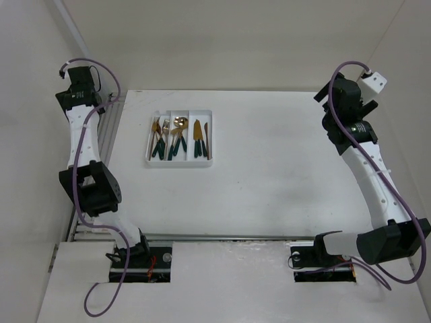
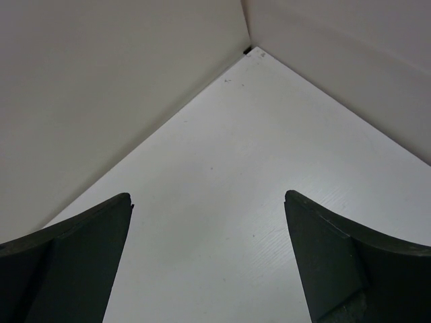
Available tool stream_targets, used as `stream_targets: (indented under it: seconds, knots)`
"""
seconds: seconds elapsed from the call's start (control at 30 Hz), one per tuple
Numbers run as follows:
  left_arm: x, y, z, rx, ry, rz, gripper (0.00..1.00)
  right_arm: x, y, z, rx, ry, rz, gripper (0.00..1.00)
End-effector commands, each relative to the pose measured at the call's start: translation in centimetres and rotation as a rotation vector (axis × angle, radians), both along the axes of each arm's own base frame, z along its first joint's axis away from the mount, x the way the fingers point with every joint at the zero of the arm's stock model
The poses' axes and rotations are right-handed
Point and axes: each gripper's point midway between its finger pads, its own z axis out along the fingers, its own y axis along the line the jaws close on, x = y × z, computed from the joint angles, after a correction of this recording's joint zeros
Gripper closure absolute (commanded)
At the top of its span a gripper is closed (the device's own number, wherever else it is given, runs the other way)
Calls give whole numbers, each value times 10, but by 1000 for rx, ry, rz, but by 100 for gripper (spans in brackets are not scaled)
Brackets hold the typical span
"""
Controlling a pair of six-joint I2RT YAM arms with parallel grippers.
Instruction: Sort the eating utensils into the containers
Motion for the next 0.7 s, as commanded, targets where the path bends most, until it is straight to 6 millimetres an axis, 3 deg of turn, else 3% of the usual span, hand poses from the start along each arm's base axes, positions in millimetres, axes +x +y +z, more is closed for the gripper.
stream_targets:
  seconds: [0.0,0.67]
  knots:
    - [-8,-2,37,19,-102,17,40,-3,-5,25,-6,-78,-16,0]
    - [-10,-7,32,-5,-104,1,40,-5,-9,29,-8,-108,-46,0]
